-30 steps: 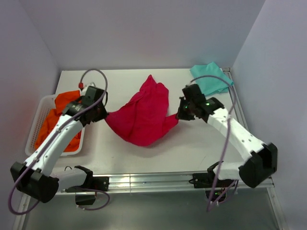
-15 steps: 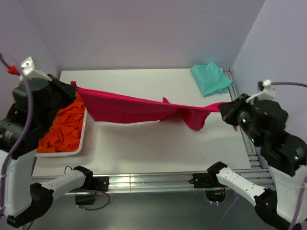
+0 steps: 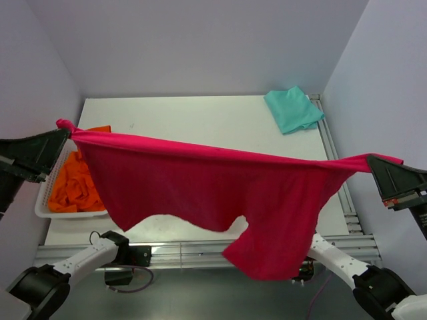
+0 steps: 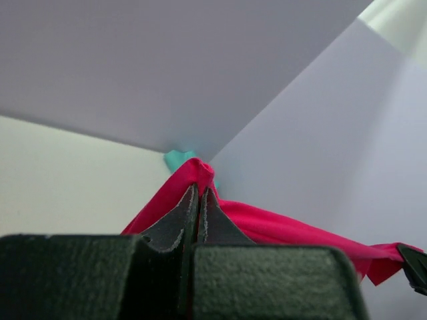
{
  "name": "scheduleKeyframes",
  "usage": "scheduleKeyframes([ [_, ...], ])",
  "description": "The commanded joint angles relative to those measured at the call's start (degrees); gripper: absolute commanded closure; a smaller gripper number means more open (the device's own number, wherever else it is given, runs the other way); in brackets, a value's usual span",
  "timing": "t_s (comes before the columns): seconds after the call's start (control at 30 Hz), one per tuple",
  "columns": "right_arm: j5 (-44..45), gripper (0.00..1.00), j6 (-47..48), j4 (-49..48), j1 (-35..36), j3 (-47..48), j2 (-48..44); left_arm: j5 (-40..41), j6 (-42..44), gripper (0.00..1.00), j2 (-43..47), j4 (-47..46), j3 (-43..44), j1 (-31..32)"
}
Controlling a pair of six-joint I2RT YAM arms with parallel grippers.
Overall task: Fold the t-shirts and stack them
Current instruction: Flatten the tshirt out
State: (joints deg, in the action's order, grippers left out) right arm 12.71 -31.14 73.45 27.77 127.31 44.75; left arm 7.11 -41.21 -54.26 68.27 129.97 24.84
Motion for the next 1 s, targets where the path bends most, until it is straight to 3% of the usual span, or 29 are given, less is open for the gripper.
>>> scheduleKeyframes([
  [0.0, 1.20, 1.00, 5.12, -1.10, -0.43, 4.01, 0.86, 1.59, 2.18, 1.00, -0.50, -5.15, 1.09, -1.02],
  [0.13, -0.67, 1.00, 6.52, -9.61, -0.44, -7.40, 0.69, 3.60, 3.50, 1.00, 1.61, -10.78, -9.36, -1.02],
  [0.27, 3.54, 1.00, 7.40, -13.85, -0.44, -17.77, 4.89, 12.11, 5.61, 1.00, -0.40, -13.33, -20.61, -1.02],
  [0.4, 7.41, 1.00, 8.11, -20.44, -0.44, -33.65, 9.82, 21.43, 5.35, 1.00, -2.69, -19.91, -37.57, -1.11],
  [0.53, 12.07, 1.00, 7.50, -28.88, -0.79, -42.74, 18.07, 20.93, 5.18, 1.00, -10.23, -29.40, -50.06, -2.86],
  [0.6, 12.69, 1.00, 7.05, -32.21, -2.10, -45.11, 25.36, 17.95, 4.04, 1.00, -14.19, -34.94, -55.43, -7.49],
  [0.73, 11.90, 1.00, 8.02, -43.37, -5.70, -42.07, 40.56, 14.24, 4.12, 1.00, -29.29, -44.79, -58.52, -15.16],
  [0.77, 11.90, 1.00, 9.50, -44.78, -6.23, -39.96, 48.51, 14.85, 5.08, 1.00, -32.54, -46.02, -56.52, -15.96],
  [0.83, 13.65, 1.00, 10.74, -45.24, -7.64, -28.92, 62.55, 14.95, 4.92, 1.00, -43.70, -47.01, -52.13, -18.15],
  [0.87, 14.01, 1.00, 12.22, -43.67, -7.99, -23.47, 67.78, 12.51, 4.56, 1.00, -47.65, -46.48, -45.75, -19.12],
  [0.9, 14.88, 1.00, 12.93, -40.26, -8.69, -12.02, 72.71, 11.96, 4.13, 1.00, -55.09, -43.95, -42.12, -20.87],
  [0.97, 13.75, 1.00, 10.85, -38.56, -9.83, -4.29, 82.49, 9.78, 4.55, 1.00, -61.64, -42.09, -32.04, -21.85],
])
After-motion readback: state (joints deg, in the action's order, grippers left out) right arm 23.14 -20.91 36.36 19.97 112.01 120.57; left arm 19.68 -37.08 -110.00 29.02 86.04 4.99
